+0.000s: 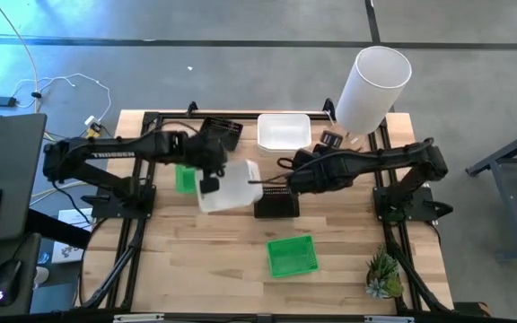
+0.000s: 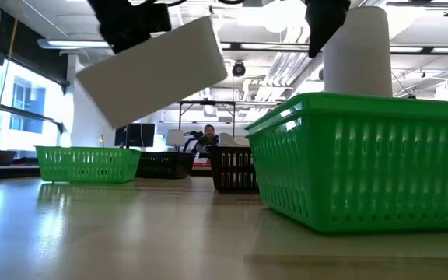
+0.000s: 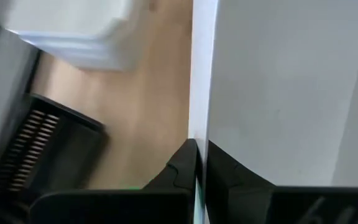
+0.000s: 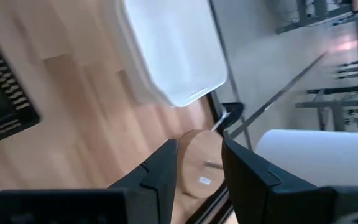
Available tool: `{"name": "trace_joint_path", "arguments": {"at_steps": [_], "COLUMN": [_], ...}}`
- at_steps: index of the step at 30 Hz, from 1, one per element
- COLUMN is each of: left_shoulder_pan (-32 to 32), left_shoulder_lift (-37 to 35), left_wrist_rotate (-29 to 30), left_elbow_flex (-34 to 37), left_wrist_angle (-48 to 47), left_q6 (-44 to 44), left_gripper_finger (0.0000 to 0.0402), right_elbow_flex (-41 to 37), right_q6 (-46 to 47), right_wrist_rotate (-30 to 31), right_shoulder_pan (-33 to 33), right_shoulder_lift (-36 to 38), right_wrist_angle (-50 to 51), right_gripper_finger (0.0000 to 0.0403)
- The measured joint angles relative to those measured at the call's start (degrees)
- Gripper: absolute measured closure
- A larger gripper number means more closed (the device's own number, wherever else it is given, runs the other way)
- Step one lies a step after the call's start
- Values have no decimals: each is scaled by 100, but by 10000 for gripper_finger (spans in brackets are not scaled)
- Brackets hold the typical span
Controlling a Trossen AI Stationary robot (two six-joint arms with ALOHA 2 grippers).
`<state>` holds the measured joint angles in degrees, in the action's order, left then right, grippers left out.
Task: Stack baskets on shelf by color
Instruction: Stack the bottom white bin on the stacked white bins
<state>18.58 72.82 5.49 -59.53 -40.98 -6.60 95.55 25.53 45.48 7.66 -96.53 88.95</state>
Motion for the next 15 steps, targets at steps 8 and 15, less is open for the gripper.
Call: {"name": "trace_joint_path", "arguments": {"at_steps": [8, 15], "left_shoulder_pan": [696, 1155], "left_shoulder_lift": [0, 0], "left_wrist_rotate": [1109, 1653], "left_elbow_flex": [-66, -68], "left_wrist_angle": [833, 1482], "left_q6": [-681, -907], "left_gripper_finger": [401, 401], "right_elbow_flex": [-2, -4], "right_q6": [-638, -1460], "right_wrist_rotate": [312, 557], "right_shoulder_pan": [-505, -816], "right_shoulder_lift": [0, 9], "right_wrist_angle": [-923, -2406], "right_gripper_finger": [290, 290]}}
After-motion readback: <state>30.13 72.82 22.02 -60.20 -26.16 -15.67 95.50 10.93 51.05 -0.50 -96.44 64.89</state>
